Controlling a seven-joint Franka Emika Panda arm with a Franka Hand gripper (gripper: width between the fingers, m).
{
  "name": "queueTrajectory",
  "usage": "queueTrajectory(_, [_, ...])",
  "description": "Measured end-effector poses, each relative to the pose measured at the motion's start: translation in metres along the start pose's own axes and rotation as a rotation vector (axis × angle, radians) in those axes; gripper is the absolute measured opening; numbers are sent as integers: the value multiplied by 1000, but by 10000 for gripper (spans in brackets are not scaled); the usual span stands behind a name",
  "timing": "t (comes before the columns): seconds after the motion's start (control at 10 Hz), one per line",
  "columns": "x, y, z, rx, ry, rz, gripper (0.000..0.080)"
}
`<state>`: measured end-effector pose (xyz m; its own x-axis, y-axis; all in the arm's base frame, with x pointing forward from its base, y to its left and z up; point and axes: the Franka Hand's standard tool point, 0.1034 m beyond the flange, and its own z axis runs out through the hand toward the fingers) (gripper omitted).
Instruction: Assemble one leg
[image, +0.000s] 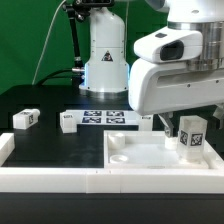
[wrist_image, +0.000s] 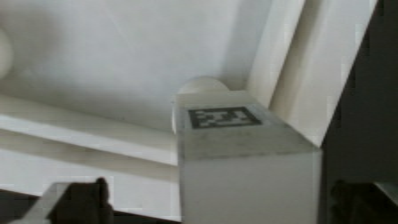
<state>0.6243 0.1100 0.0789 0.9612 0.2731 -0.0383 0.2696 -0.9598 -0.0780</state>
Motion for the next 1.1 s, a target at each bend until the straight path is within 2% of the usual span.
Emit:
queueTrajectory(0.1, [0,0,0,0,0,0,460])
queueTrajectory(0.2, [0,0,0,0,0,0,460])
queueTrajectory(0.3, [0,0,0,0,0,0,290])
queueTrajectory(0.6, [0,-1,0,1,0,33,291])
queueTrajectory(0.7, [2,-5,1,-2,15,82,291])
queueTrajectory(0.8, [2,-10,1,-7,20,186,291])
queueTrajectory(1.0, [3,-8,2,-17,24,459,292])
queueTrajectory(1.1, [3,-7,2,-18,28,516,292])
